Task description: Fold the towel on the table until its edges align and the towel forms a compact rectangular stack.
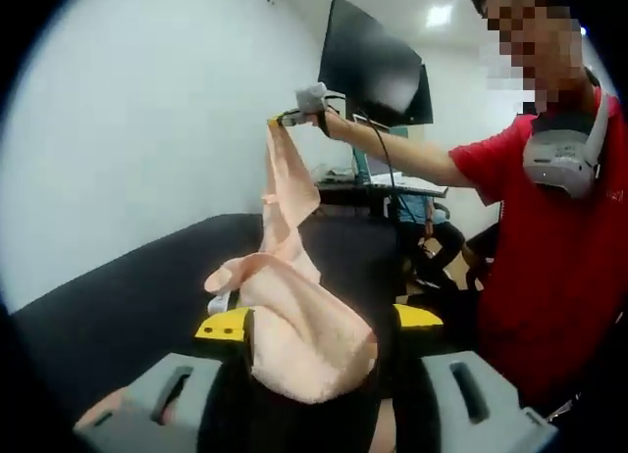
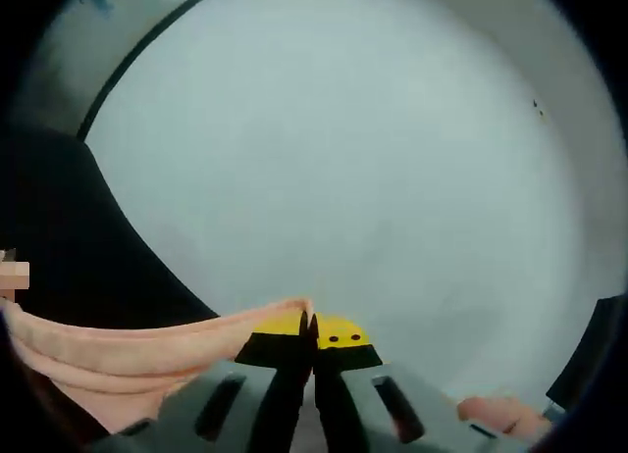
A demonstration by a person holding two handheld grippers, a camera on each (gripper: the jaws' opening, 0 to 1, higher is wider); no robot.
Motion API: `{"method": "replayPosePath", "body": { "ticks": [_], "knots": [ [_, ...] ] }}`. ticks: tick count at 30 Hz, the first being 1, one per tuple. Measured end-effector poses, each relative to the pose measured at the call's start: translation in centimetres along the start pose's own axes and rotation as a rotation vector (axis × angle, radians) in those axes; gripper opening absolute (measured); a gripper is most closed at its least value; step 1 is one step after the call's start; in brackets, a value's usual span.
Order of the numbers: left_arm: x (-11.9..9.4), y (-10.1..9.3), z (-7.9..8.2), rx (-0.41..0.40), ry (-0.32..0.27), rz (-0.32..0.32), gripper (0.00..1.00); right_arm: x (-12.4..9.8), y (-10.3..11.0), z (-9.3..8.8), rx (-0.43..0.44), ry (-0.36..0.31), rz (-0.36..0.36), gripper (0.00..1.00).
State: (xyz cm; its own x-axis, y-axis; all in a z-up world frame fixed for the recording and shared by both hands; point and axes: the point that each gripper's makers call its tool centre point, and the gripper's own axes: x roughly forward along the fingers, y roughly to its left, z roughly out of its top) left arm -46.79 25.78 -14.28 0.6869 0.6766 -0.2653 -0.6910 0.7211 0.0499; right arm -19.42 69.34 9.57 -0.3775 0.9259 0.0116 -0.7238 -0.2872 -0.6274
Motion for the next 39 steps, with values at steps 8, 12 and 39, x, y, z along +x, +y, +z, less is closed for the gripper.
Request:
{"method": "replayPosePath", "body": {
  "ticks": [8,12,39],
  "knots": [
    [4.2,0.3,-1.1,0.064,0.180,0.128,0.37,0.6,1.6,-0.3,0.001,0.008,0.032,0.00],
    [5.4,1.1,1.6,-0.060,0.088,0.108,0.35,0.3,2.2,-0.7,0.003,0.004,0.041,0.00],
    [14.7,16.5,-1.9,-0.527,0.106,0.292,0.03,-2.0,2.9,-0.6,-0.007,-0.044,0.086,0.00]
  ]
}}
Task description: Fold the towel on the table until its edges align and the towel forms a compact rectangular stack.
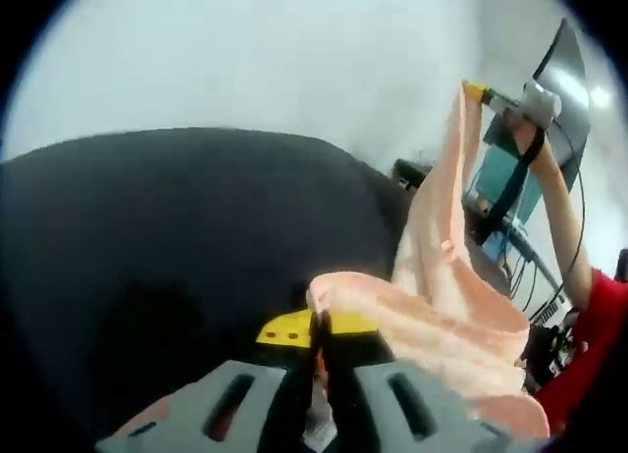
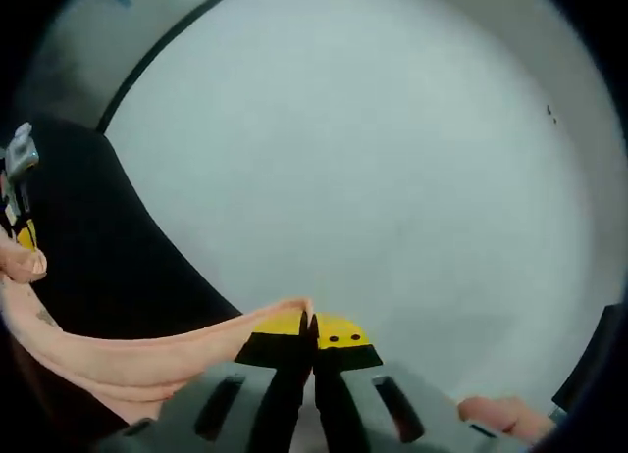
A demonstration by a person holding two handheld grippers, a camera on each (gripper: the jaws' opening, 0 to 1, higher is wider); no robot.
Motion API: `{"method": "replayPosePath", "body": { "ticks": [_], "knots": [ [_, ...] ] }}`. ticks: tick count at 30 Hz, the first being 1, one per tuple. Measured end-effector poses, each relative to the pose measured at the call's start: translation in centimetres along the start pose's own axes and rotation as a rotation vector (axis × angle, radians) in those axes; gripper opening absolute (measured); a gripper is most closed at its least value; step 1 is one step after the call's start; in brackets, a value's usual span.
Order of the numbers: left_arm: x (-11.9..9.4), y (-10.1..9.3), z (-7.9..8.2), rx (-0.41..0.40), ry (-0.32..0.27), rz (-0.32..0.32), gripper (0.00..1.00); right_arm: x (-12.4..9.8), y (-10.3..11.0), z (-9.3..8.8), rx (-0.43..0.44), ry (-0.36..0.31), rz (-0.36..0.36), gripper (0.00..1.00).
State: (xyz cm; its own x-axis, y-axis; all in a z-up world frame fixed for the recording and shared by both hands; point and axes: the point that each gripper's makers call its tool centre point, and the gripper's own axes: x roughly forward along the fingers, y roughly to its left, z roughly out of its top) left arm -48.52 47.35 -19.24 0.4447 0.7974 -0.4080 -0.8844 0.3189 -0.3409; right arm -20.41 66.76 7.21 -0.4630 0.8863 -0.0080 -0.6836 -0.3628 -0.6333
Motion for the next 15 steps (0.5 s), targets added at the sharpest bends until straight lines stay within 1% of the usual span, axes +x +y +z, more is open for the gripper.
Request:
{"method": "replayPosePath", "body": {
  "ticks": [1,2,3,5,6,8,9,10,11,13,14,15],
  "knots": [
    [-1.0,-0.6,0.9,-0.001,-0.037,-0.004,0.02,-0.2,-0.1,-0.1,-0.004,0.000,-0.002,0.00],
    [-0.7,0.4,3.0,0.007,-0.065,0.009,0.02,-0.3,-0.2,-0.1,-0.005,0.001,-0.004,0.00],
    [-1.9,0.2,4.2,0.038,-0.107,0.012,0.02,-0.7,-0.5,-0.2,-0.004,0.000,-0.007,0.00],
    [-5.2,-0.4,6.1,0.073,-0.170,0.020,0.02,-0.9,-0.9,-0.2,0.003,-0.005,-0.014,0.00],
    [-7.3,-1.4,6.1,0.091,-0.198,0.027,0.02,-0.9,-1.2,-0.4,0.008,-0.005,-0.019,0.00],
    [-10.0,-1.6,7.2,0.104,-0.231,0.043,0.02,-1.0,-1.6,-0.7,0.016,-0.002,-0.025,0.00],
    [-11.6,-1.8,7.9,0.124,-0.255,0.051,0.02,-1.1,-1.7,-1.0,0.020,0.001,-0.029,0.00],
    [-13.1,-1.3,9.4,0.146,-0.271,0.055,0.02,-1.2,-1.8,-1.2,0.023,0.004,-0.030,0.00],
    [-14.6,-1.2,10.3,0.167,-0.283,0.067,0.02,-1.3,-1.6,-1.5,0.024,0.008,-0.029,0.00],
    [-17.6,-2.7,11.6,0.244,-0.329,0.099,0.02,-1.4,-1.6,-1.9,0.021,0.020,-0.028,0.00],
    [-19.4,-3.5,11.6,0.272,-0.341,0.114,0.02,-1.4,-1.8,-2.1,0.020,0.027,-0.030,0.00],
    [-20.9,-4.1,12.1,0.308,-0.350,0.132,0.02,-1.7,-1.8,-2.2,0.021,0.029,-0.031,0.00]
  ]
}}
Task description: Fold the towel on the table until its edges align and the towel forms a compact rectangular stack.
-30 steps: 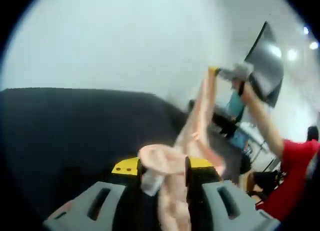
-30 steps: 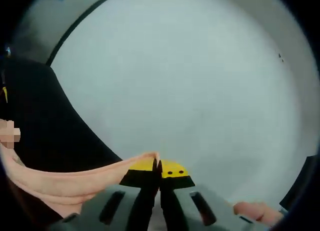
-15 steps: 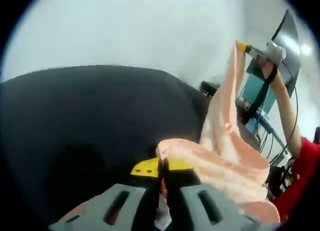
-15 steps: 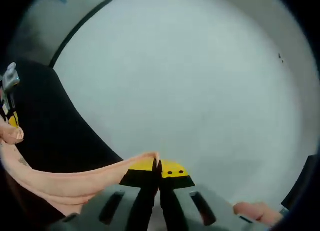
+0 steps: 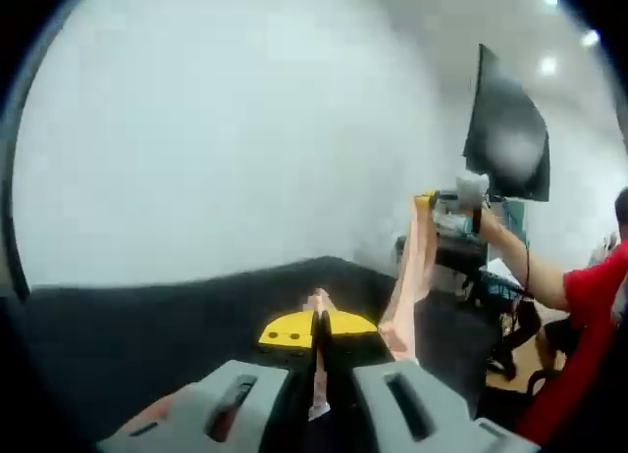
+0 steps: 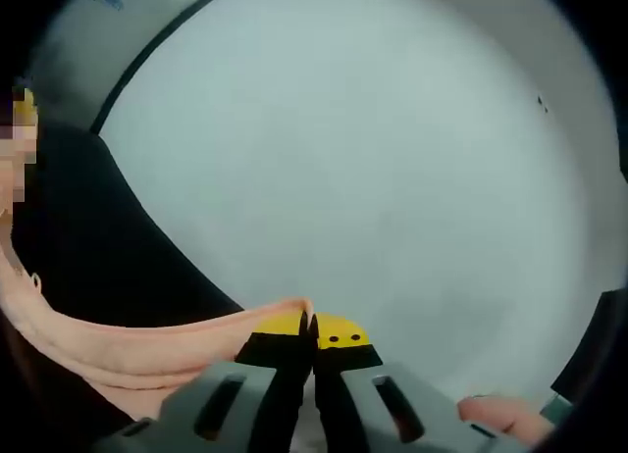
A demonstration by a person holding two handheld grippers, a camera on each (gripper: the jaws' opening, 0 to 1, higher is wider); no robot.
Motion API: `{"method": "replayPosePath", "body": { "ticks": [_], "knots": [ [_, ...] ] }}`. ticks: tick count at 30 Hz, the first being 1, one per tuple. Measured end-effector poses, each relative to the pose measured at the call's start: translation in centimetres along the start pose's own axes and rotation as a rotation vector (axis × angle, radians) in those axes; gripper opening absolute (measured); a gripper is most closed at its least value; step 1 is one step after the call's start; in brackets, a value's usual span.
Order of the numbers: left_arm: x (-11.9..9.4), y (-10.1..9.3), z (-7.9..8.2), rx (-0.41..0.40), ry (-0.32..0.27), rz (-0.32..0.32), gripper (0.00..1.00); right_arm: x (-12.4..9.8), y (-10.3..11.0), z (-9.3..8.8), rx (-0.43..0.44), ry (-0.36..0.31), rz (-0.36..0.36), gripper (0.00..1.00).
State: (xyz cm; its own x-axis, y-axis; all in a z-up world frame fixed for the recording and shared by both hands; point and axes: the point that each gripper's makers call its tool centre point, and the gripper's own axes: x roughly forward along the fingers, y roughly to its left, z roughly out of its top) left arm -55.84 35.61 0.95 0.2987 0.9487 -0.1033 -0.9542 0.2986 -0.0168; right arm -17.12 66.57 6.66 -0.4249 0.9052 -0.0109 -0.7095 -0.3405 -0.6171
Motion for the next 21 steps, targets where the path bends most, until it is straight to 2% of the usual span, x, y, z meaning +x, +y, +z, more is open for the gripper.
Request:
{"method": "replayPosePath", "body": {
  "ticks": [2,3,7,9,10,11,15,18,21],
  "knots": [
    [-2.0,0.1,3.2,0.117,-0.019,0.045,0.02,-1.1,-0.1,0.3,0.025,-0.022,-0.005,0.00],
    [-3.4,0.1,4.0,0.169,-0.013,0.073,0.01,-1.7,-0.1,0.7,0.040,-0.042,-0.010,0.00],
    [-5.4,-0.5,5.7,0.339,0.028,0.117,0.01,-3.7,-0.7,2.4,0.026,-0.089,-0.028,0.00],
    [-5.5,0.1,6.5,0.416,0.047,0.179,0.01,-4.2,-1.5,3.7,-0.004,-0.115,-0.042,0.00],
    [-5.7,0.2,6.9,0.429,0.048,0.192,0.01,-5.0,-1.6,4.4,-0.015,-0.129,-0.053,0.00],
    [-5.8,-0.4,6.9,0.416,0.042,0.180,0.01,-5.5,-1.8,4.9,-0.019,-0.141,-0.062,0.00],
    [-6.3,-0.6,8.2,0.343,0.015,0.160,0.01,-8.8,-4.0,8.2,-0.010,-0.218,-0.120,0.00],
    [-6.8,0.1,9.2,0.359,0.005,0.196,0.01,-10.2,-6.1,9.8,-0.003,-0.255,-0.152,0.00],
    [-7.5,0.9,10.4,0.367,-0.003,0.213,0.01,-11.5,-7.9,10.7,-0.010,-0.272,-0.181,0.00]
  ]
}}
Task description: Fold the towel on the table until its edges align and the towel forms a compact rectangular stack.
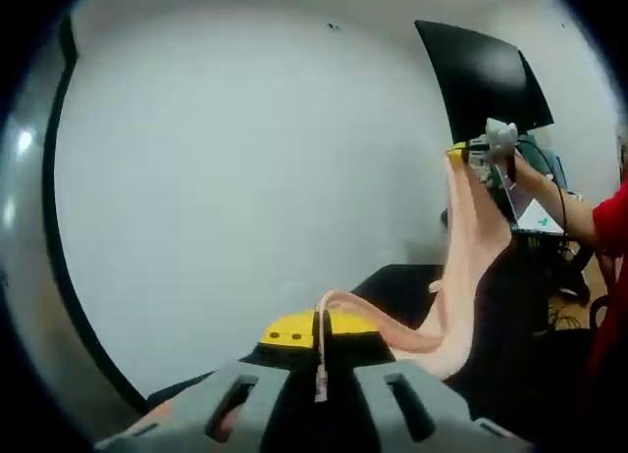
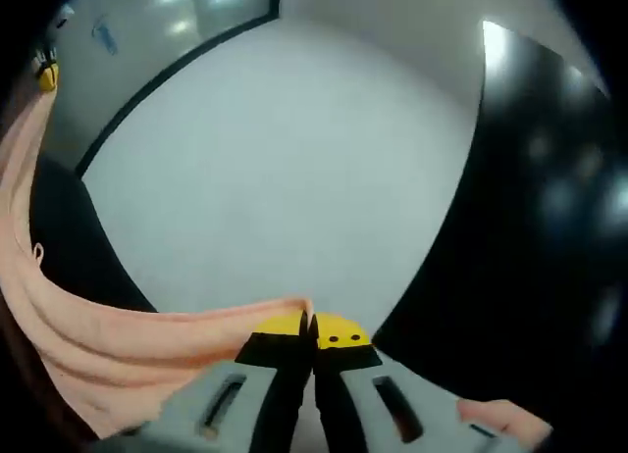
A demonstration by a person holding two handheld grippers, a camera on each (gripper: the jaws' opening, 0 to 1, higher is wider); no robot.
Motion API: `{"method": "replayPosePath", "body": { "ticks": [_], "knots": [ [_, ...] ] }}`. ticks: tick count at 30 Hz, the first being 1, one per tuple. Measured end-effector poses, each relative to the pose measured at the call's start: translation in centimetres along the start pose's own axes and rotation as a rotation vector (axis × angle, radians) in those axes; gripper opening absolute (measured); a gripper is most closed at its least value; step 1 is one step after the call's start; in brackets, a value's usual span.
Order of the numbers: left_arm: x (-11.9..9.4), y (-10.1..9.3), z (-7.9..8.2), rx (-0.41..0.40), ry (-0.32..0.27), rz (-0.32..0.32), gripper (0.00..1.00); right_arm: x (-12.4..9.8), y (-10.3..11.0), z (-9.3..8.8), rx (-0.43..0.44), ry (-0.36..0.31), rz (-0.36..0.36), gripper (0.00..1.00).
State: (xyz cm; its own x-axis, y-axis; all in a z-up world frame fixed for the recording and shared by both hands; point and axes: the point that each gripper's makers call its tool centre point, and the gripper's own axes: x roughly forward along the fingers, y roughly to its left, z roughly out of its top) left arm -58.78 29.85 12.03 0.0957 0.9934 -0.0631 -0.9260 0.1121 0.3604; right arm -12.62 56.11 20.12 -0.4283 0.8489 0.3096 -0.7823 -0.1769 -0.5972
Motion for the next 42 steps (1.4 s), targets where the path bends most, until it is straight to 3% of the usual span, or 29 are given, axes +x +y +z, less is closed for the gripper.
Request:
{"method": "replayPosePath", "body": {
  "ticks": [7,9,14,17,21,22,23,24,29,30,34,35,39,42],
  "knots": [
    [-0.9,1.5,0.5,-0.005,0.016,0.042,0.01,-3.2,-2.6,0.7,0.024,0.014,-0.032,0.00],
    [-1.4,1.9,0.4,-0.013,0.022,0.062,0.01,-4.4,-2.5,0.9,0.087,0.001,-0.033,0.00],
    [-2.8,2.8,1.0,-0.083,-0.010,0.094,0.01,-5.7,-0.8,-0.6,0.126,0.030,-0.006,0.00],
    [-2.4,4.2,-0.3,-0.052,0.039,0.130,0.01,-5.4,0.9,-3.1,0.142,0.111,0.032,0.00],
    [-0.2,6.3,-3.8,-0.067,0.117,0.160,0.01,-3.9,4.9,-6.2,0.120,0.168,0.103,0.00],
    [-1.5,6.9,-4.0,-0.085,0.132,0.164,0.01,-3.5,6.1,-7.3,0.116,0.198,0.128,0.00],
    [-1.4,7.1,-4.6,-0.091,0.147,0.161,0.01,-2.4,6.8,-8.4,0.108,0.223,0.153,0.00],
    [-0.5,7.5,-6.6,-0.089,0.183,0.159,0.01,-1.8,7.6,-9.3,0.106,0.235,0.170,0.00],
    [2.7,8.0,-10.8,-0.071,0.235,0.153,0.01,0.2,10.2,-13.3,0.114,0.293,0.208,0.00],
    [3.3,9.1,-10.3,-0.073,0.241,0.151,0.01,0.4,10.7,-13.9,0.114,0.303,0.219,0.00],
    [5.5,9.4,-11.5,-0.062,0.248,0.152,0.01,1.4,12.3,-16.1,0.128,0.349,0.246,0.00],
    [5.9,9.5,-11.7,-0.060,0.247,0.152,0.01,2.5,12.3,-16.8,0.132,0.356,0.249,0.00],
    [8.1,10.1,-12.6,-0.078,0.259,0.153,0.01,3.5,13.8,-17.9,0.139,0.389,0.277,0.00],
    [9.3,10.3,-13.3,-0.087,0.259,0.160,0.01,4.4,13.7,-18.6,0.172,0.409,0.236,0.00]
  ]
}}
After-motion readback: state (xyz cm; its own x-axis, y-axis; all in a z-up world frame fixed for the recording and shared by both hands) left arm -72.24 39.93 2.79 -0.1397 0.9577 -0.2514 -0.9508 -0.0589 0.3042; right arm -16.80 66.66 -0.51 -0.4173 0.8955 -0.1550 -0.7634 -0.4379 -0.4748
